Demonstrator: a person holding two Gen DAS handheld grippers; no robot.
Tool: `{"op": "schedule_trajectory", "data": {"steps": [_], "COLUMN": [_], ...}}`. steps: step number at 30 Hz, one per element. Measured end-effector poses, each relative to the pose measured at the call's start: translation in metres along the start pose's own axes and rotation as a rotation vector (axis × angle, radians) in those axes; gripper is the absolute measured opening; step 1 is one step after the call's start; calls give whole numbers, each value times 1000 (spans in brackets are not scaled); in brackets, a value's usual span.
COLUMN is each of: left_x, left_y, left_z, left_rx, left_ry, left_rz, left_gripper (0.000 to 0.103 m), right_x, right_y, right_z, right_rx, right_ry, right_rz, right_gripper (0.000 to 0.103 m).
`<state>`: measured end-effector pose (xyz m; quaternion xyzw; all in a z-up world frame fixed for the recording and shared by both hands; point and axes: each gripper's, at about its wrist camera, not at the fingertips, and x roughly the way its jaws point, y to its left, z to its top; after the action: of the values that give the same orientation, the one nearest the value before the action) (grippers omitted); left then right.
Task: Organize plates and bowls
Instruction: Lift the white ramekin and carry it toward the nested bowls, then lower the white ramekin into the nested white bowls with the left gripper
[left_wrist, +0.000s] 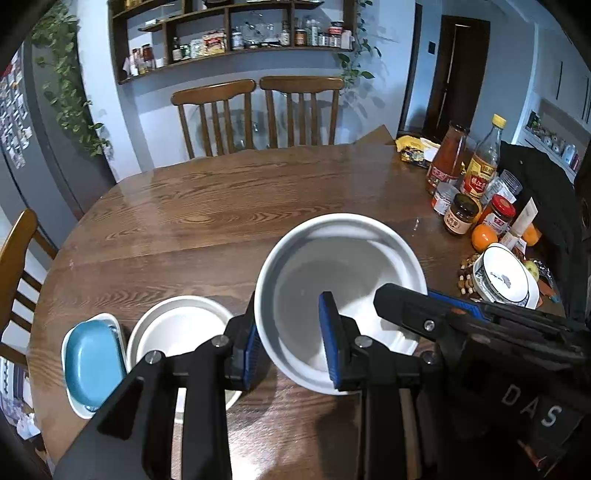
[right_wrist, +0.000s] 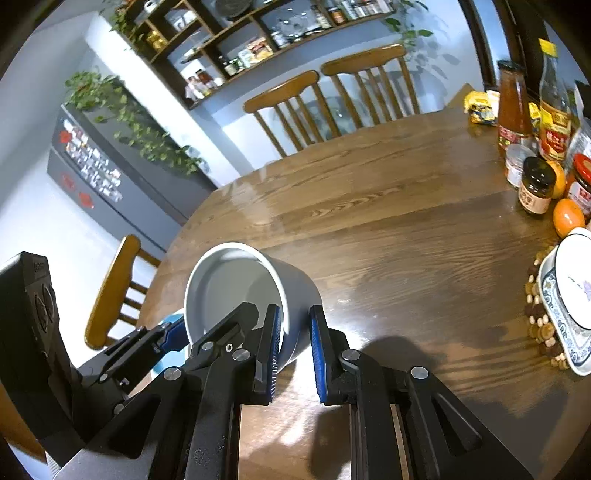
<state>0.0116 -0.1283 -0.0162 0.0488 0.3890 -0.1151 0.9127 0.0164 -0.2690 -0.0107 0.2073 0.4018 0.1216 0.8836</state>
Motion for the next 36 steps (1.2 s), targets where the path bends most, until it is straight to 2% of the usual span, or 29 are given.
{"op": "schedule_trajectory", "data": {"steps": [10, 20, 24, 31, 36], "left_x": [-15, -16, -8, 19, 35], "left_y": [34, 78, 95, 121, 125], "left_z": [-12, -17, -19, -30, -37], "left_rx": [-51, -105, -136, -211, -219], "left_ry": [-6, 26, 63, 164, 213], "left_rz": [45, 85, 82, 42, 40], "left_gripper": [26, 27, 28, 28, 27], "right_x": [13, 40, 52, 90, 108], "right_y": [37, 73, 82, 86, 81], "right_z": [-8, -9, -9, -16, -22], "right_rx": [-62, -113, -122, -112, -96], "right_ry": [29, 81, 102, 197, 243], "right_rz": [30, 67, 73, 67, 55], "right_gripper": [18, 18, 18, 18, 18]}}
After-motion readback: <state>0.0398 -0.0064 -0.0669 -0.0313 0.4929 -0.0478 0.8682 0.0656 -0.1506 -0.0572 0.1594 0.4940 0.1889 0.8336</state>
